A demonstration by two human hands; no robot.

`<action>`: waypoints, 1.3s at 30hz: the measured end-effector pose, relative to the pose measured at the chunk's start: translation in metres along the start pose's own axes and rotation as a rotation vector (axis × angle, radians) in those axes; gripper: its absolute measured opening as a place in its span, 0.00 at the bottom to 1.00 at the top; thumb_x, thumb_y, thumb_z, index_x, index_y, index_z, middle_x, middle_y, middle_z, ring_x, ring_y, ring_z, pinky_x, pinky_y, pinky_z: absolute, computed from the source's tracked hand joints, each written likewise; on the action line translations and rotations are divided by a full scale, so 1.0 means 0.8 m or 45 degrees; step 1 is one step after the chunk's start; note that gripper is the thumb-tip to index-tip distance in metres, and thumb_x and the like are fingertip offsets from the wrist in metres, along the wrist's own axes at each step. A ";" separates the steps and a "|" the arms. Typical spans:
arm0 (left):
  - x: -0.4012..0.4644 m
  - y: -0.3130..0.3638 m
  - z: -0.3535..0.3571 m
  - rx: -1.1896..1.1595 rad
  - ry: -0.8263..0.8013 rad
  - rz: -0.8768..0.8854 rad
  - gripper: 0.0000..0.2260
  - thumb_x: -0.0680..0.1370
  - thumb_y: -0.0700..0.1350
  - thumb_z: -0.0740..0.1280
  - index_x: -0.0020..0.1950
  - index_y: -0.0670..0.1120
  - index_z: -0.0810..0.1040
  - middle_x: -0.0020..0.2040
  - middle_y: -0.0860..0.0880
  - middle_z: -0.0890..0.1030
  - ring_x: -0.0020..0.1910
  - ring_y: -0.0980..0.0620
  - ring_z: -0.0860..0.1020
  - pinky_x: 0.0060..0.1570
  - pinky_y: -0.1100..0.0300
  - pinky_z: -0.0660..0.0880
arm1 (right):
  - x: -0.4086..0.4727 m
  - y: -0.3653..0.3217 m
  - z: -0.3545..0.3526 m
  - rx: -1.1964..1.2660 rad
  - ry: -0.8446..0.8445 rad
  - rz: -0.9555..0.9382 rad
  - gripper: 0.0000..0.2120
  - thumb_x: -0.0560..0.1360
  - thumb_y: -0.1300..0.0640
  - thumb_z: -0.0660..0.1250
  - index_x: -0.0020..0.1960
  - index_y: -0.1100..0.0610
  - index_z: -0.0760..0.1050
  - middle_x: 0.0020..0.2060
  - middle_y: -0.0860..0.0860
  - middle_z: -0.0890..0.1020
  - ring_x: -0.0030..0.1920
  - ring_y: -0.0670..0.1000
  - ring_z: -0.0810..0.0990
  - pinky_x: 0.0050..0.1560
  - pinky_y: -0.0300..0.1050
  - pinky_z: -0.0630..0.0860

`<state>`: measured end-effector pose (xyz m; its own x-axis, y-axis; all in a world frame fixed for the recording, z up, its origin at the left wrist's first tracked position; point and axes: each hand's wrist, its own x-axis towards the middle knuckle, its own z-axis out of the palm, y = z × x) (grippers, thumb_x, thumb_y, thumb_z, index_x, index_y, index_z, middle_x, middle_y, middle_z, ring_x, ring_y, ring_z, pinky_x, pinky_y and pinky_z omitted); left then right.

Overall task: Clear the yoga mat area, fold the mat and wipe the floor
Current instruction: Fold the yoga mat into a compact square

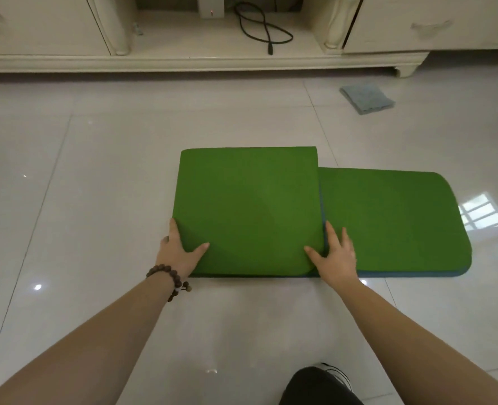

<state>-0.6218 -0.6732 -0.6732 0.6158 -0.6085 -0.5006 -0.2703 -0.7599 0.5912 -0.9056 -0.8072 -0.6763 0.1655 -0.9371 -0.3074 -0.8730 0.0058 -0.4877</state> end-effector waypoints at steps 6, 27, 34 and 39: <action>-0.003 0.006 0.002 -0.121 0.103 0.106 0.42 0.73 0.56 0.72 0.79 0.55 0.49 0.70 0.44 0.61 0.64 0.41 0.70 0.65 0.49 0.69 | 0.012 0.017 -0.004 0.261 -0.161 0.032 0.44 0.72 0.40 0.67 0.77 0.45 0.44 0.76 0.48 0.58 0.75 0.53 0.57 0.72 0.59 0.59; -0.051 0.074 0.156 1.233 0.026 0.754 0.50 0.69 0.74 0.59 0.76 0.53 0.32 0.76 0.39 0.33 0.73 0.34 0.32 0.65 0.26 0.35 | 0.012 0.046 -0.033 -0.934 -0.248 -0.637 0.42 0.77 0.42 0.59 0.74 0.46 0.29 0.76 0.63 0.43 0.70 0.60 0.66 0.74 0.60 0.52; -0.045 0.095 0.150 1.284 0.079 0.897 0.43 0.76 0.64 0.59 0.76 0.51 0.32 0.78 0.38 0.39 0.75 0.31 0.38 0.67 0.28 0.41 | -0.005 0.053 -0.035 -0.538 0.118 -0.753 0.40 0.72 0.55 0.70 0.77 0.51 0.51 0.73 0.60 0.63 0.44 0.63 0.80 0.45 0.50 0.77; -0.050 0.105 0.131 1.213 0.040 0.903 0.38 0.78 0.62 0.58 0.78 0.52 0.38 0.79 0.42 0.44 0.77 0.36 0.43 0.69 0.30 0.44 | -0.001 0.083 -0.054 -0.483 -0.039 -0.475 0.51 0.71 0.35 0.66 0.76 0.50 0.33 0.78 0.50 0.44 0.74 0.53 0.57 0.74 0.56 0.54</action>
<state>-0.7466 -0.7366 -0.6699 0.1211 -0.9662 -0.2277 -0.9917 -0.1279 0.0153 -0.9835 -0.8208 -0.6732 0.5048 -0.8408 -0.1957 -0.8558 -0.4578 -0.2407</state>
